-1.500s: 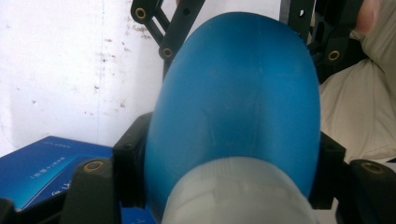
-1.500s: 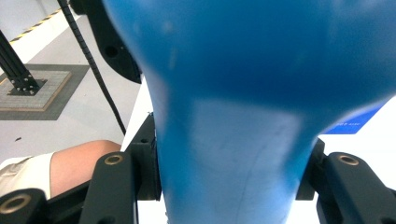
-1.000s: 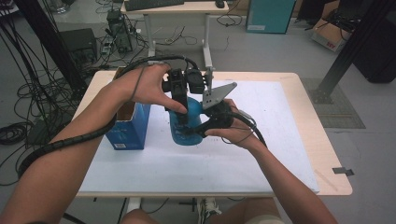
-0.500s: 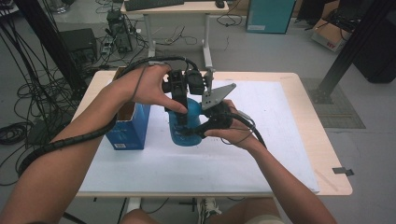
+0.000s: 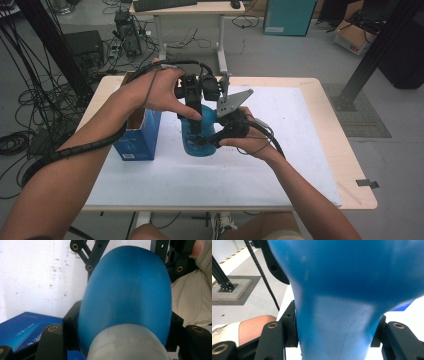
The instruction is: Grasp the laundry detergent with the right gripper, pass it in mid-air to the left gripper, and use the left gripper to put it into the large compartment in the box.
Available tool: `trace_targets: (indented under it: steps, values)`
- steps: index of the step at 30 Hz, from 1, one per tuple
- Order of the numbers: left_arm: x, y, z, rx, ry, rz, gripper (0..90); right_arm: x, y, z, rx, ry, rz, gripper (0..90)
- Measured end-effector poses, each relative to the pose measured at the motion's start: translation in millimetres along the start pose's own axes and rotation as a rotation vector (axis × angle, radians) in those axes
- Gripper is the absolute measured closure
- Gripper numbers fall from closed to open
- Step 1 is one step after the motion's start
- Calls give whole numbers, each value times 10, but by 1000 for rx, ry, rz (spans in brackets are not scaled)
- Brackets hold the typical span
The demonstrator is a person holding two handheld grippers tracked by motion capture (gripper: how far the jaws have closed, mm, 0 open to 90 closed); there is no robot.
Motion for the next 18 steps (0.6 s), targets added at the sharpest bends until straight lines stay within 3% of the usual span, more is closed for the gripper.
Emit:
trace_targets:
  steps: [8, 10, 18]
  values:
    - [-12, -6, -1, 15, -9, 2, 359, -4, 0, -1, -1, 6, 0, 436]
    - [-14, -2, -12, 1, -15, -4, 360, -8, 1, 0, -1, 8, -1, 436]
    - [-4, 2, -33, 4, -32, -18, 360, -13, 5, 5, -1, 10, 0, 436]
Point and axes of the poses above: each handheld gripper's, and its own axes: x roughly forward along the jaws, y roughly out of its underside, z roughly to its left, the point moved 1 cm from there along x, roughly forward along the jaws, and after that the axes turned 4 degrees about -z, right-handed, at the moved point
